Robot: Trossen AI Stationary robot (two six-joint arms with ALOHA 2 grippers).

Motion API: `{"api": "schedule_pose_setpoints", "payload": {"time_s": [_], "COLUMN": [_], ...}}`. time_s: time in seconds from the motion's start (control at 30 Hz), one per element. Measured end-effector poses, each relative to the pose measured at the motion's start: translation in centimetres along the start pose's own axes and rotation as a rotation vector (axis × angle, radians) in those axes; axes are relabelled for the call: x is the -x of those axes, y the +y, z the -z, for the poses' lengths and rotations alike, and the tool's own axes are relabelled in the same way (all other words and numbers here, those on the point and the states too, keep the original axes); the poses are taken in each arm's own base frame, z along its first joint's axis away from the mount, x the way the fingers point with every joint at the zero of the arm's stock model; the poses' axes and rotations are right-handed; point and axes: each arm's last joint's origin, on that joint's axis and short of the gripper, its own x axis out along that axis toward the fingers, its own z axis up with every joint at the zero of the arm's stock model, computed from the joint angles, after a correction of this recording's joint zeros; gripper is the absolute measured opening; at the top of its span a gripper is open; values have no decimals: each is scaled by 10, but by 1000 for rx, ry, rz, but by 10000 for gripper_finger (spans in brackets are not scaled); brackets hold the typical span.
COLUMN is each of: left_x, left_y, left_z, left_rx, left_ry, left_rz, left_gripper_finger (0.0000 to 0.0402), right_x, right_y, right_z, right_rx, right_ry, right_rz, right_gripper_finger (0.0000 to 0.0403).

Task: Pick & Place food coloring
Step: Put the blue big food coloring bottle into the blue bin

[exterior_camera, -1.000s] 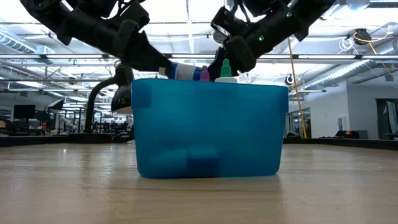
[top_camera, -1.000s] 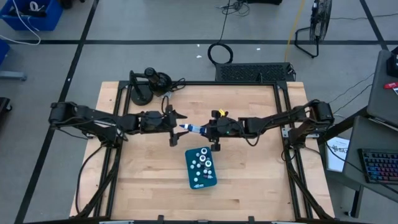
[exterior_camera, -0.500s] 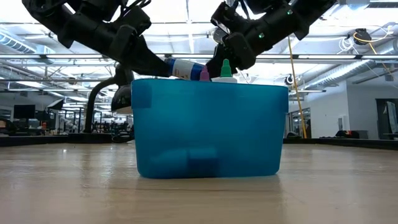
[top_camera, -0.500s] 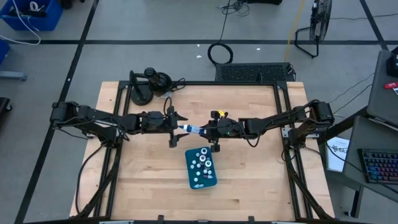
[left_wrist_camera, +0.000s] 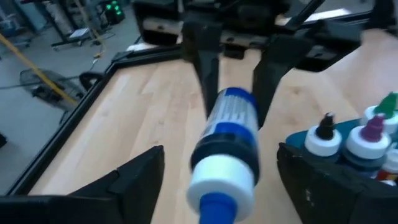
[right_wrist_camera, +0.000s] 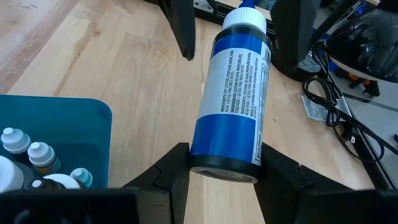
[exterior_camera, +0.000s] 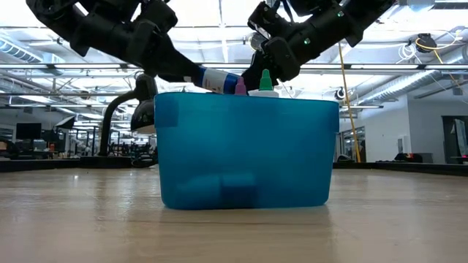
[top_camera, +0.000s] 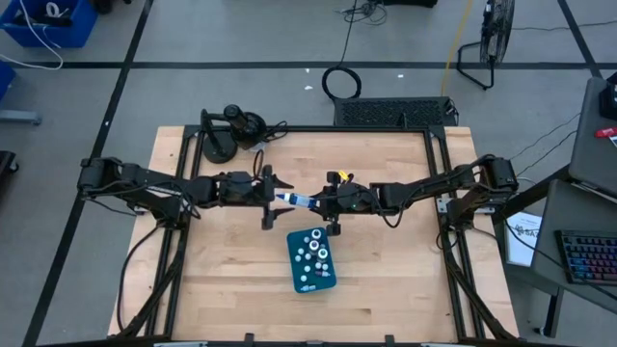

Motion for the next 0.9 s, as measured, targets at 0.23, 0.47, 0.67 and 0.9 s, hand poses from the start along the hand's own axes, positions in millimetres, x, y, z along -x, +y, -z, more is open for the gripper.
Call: {"api": "schedule_pose_setpoints", "payload": {"time_s": [0.23, 0.47, 0.67, 0.9], "left_x": [0, 0, 13, 30], "left_y": [-2, -2, -2, -10], "left_z": [0, 0, -13, -56], "left_rx": [-6, -31, 10, 110], "left_ry": [-9, -10, 13, 254], "left_rz": [63, 63, 37, -64], "left_gripper_finger": [162, 135, 135, 135], "right_x": [0, 1, 1, 2], "right_y": [0, 3, 2, 0], "right_z": [0, -2, -3, 11], "right_rx": [1, 11, 8, 58], "right_ry": [-3, -14, -17, 156], "right_rz": [-8, -4, 10, 160], "right_gripper_finger": [133, 133, 180, 268]}}
